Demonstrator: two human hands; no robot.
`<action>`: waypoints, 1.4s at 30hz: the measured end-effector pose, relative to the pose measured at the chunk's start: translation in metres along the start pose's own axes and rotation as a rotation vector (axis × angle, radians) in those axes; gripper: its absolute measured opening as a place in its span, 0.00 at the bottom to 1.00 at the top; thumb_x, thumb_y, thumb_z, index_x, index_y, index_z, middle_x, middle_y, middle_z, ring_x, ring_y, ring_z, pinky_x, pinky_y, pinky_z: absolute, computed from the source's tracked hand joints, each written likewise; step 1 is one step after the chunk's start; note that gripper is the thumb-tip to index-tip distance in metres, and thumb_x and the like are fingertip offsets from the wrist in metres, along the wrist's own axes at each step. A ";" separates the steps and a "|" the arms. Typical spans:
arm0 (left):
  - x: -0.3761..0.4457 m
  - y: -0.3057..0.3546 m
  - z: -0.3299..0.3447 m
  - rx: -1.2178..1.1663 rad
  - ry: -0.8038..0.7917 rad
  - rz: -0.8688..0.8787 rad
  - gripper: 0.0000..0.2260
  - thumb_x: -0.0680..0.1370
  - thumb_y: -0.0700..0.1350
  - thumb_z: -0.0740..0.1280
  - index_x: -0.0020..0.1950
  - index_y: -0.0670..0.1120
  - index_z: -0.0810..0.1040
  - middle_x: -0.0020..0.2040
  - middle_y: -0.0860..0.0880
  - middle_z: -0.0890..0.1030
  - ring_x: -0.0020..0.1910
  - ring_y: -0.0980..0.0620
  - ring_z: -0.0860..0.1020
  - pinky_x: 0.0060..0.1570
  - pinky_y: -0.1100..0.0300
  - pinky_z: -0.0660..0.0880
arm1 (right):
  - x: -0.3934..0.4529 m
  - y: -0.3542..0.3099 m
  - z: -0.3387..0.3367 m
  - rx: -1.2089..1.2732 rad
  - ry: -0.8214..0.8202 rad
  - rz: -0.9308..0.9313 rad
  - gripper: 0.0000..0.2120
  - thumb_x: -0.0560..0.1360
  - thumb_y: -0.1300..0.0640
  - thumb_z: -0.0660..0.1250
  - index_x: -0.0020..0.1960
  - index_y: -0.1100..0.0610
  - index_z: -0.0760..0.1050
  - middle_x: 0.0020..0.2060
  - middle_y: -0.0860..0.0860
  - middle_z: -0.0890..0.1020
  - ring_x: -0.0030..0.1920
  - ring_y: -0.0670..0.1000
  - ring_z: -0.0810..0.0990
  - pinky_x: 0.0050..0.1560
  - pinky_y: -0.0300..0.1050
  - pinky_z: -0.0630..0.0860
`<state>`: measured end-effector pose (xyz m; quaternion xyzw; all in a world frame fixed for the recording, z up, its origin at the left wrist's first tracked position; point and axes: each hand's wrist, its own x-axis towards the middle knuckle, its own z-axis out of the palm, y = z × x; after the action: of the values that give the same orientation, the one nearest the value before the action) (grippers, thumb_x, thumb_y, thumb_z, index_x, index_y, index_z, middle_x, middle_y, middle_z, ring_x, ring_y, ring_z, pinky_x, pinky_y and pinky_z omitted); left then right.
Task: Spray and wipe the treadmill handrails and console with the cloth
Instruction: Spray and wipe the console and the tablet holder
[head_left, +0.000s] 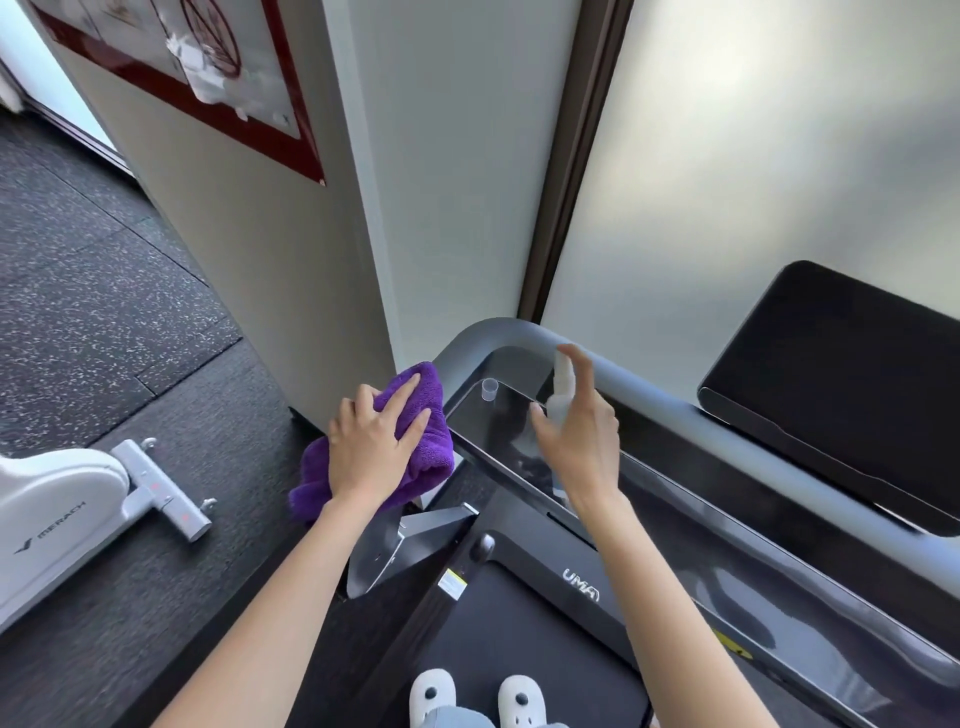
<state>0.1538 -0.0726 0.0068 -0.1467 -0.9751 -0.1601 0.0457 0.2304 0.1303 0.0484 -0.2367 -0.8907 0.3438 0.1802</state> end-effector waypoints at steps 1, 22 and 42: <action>0.000 -0.001 0.001 0.004 0.001 -0.002 0.22 0.80 0.59 0.61 0.73 0.57 0.69 0.55 0.43 0.73 0.49 0.42 0.72 0.49 0.45 0.71 | 0.008 -0.006 0.008 -0.022 -0.039 -0.014 0.31 0.74 0.59 0.68 0.70 0.42 0.59 0.40 0.50 0.77 0.39 0.57 0.76 0.39 0.47 0.69; 0.037 0.011 0.019 0.072 -0.122 -0.072 0.33 0.75 0.70 0.53 0.78 0.59 0.56 0.58 0.45 0.70 0.53 0.43 0.72 0.49 0.49 0.71 | 0.033 -0.009 0.052 -0.131 -0.151 -0.084 0.32 0.75 0.62 0.67 0.71 0.43 0.57 0.45 0.52 0.77 0.40 0.60 0.78 0.39 0.52 0.76; 0.015 0.001 0.008 0.068 -0.143 0.099 0.36 0.74 0.70 0.60 0.78 0.59 0.56 0.66 0.44 0.68 0.57 0.40 0.72 0.55 0.46 0.72 | 0.005 0.001 -0.001 -0.042 -0.134 -0.057 0.34 0.74 0.61 0.70 0.73 0.42 0.60 0.43 0.45 0.76 0.41 0.53 0.76 0.42 0.48 0.74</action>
<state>0.1391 -0.0646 0.0016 -0.2040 -0.9723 -0.1136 -0.0113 0.2273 0.1338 0.0487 -0.1913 -0.9142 0.3348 0.1247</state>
